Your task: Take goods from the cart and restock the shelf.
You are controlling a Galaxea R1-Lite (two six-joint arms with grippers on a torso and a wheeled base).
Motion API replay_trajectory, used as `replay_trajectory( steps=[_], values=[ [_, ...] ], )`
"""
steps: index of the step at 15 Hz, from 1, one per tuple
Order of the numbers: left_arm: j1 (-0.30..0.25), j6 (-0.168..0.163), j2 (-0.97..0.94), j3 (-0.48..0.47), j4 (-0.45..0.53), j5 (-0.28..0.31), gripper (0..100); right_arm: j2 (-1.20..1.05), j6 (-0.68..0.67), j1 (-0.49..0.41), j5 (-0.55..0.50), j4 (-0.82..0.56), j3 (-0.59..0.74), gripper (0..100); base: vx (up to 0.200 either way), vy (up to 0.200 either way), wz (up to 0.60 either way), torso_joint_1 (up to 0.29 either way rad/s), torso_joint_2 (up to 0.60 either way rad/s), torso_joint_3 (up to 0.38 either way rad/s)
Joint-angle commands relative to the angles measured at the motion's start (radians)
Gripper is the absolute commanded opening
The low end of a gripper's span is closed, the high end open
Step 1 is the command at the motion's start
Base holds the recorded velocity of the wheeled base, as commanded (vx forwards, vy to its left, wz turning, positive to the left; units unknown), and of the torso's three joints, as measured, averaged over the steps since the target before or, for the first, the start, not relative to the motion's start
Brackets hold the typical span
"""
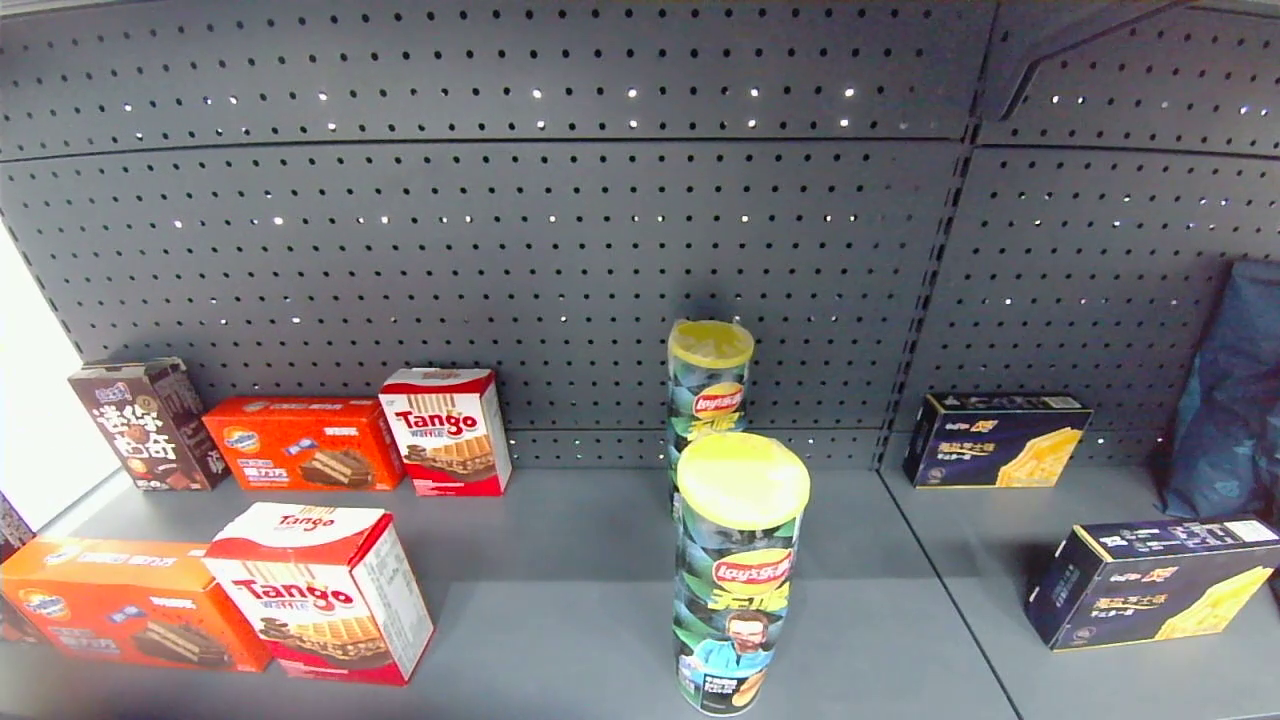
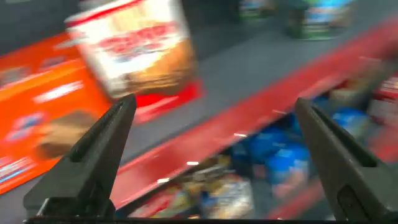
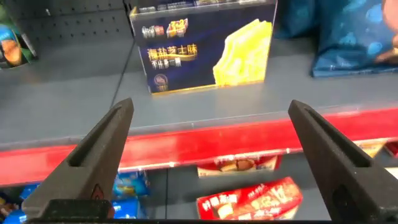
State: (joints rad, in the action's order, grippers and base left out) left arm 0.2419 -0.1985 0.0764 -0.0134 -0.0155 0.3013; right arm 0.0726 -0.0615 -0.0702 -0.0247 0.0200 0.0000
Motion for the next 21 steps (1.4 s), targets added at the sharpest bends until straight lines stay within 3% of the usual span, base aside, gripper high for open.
replay_trajectory(
  steps=[1, 2, 4, 6, 8, 9, 10, 11, 12, 13, 14, 15, 17, 20, 21],
  values=[
    [0.002, 0.011, 0.003, -0.019, 0.042, 0.012, 100, 0.006, 0.003, 0.000, 0.000, -0.003, 0.000, 100, 0.000, 0.000, 0.00, 0.000, 0.00, 0.000],
    [0.002, 0.013, 0.003, -0.020, 0.042, -0.102, 100, 0.006, 0.003, 0.000, 0.000, -0.005, 0.000, 100, 0.000, 0.000, 0.00, 0.000, 0.00, 0.000],
    [0.002, 0.014, 0.003, -0.019, 0.039, -0.266, 100, 0.006, 0.003, 0.000, 0.000, -0.005, 0.000, 100, 0.000, 0.000, 0.00, 0.000, 0.00, 0.000],
    [0.004, 0.008, 0.003, -0.019, 0.039, -0.240, 100, 0.006, 0.003, 0.000, 0.000, -0.005, 0.000, 100, 0.000, 0.000, 0.00, 0.000, 0.00, 0.000],
    [0.002, 0.016, 0.003, -0.017, 0.034, -0.143, 100, 0.006, 0.003, 0.000, 0.000, -0.005, 0.000, 100, 0.000, 0.000, 0.00, 0.000, 0.00, 0.000],
    [0.002, 0.133, 0.003, -0.016, 0.029, -0.186, 100, 0.006, 0.003, 0.000, 0.000, -0.005, 0.000, 100, 0.000, 0.000, 0.00, 0.000, 0.00, 0.000],
    [0.004, 0.143, 0.003, -0.017, 0.029, -0.185, 100, 0.006, 0.003, 0.000, 0.000, -0.005, 0.000, 100, 0.000, 0.000, 0.00, 0.000, 0.00, 0.000],
    [0.004, 0.133, 0.003, -0.016, 0.026, -0.186, 100, 0.006, 0.003, 0.000, 0.000, -0.005, 0.000, 100, 0.000, 0.000, 0.00, 0.000, 0.00, 0.000],
    [-0.032, 0.136, 0.011, 0.003, 0.023, -0.191, 100, 0.006, 0.003, 0.000, 0.000, -0.005, 0.000, 100, 0.000, 0.000, 0.00, 0.000, 0.00, 0.000],
    [-0.200, 0.128, 0.048, 0.013, 0.019, -0.180, 100, 0.006, 0.003, 0.000, 0.000, -0.005, 0.000, 100, 0.000, 0.000, 0.00, 0.000, 0.00, 0.000],
    [-0.334, 0.116, 0.056, 0.013, 0.017, -0.172, 100, 0.006, 0.003, 0.000, 0.000, -0.005, 0.000, 100, 0.000, 0.000, 0.00, 0.000, 0.00, 0.000],
    [-0.378, 0.106, 0.017, 0.013, 0.017, -0.169, 100, 0.006, 0.003, 0.000, 0.000, -0.005, 0.000, 100, 0.000, 0.000, 0.00, 0.000, 0.00, 0.000],
    [-0.366, 0.100, 0.008, 0.013, 0.019, -0.166, 100, 0.006, 0.003, 0.000, 0.000, -0.005, 0.000, 100, 0.000, 0.000, 0.00, 0.000, 0.00, 0.000],
    [-0.245, 0.114, -0.061, 0.013, 0.019, -0.169, 100, 0.006, 0.003, 0.000, 0.000, -0.005, 0.000, 100, 0.000, 0.000, 0.00, 0.000, 0.00, 0.000],
    [-0.245, 0.128, -0.076, 0.013, 0.020, -0.182, 100, 0.006, 0.003, 0.000, 0.000, -0.005, 0.000, 100, 0.000, 0.000, 0.00, 0.000, 0.00, 0.000]
  ],
)
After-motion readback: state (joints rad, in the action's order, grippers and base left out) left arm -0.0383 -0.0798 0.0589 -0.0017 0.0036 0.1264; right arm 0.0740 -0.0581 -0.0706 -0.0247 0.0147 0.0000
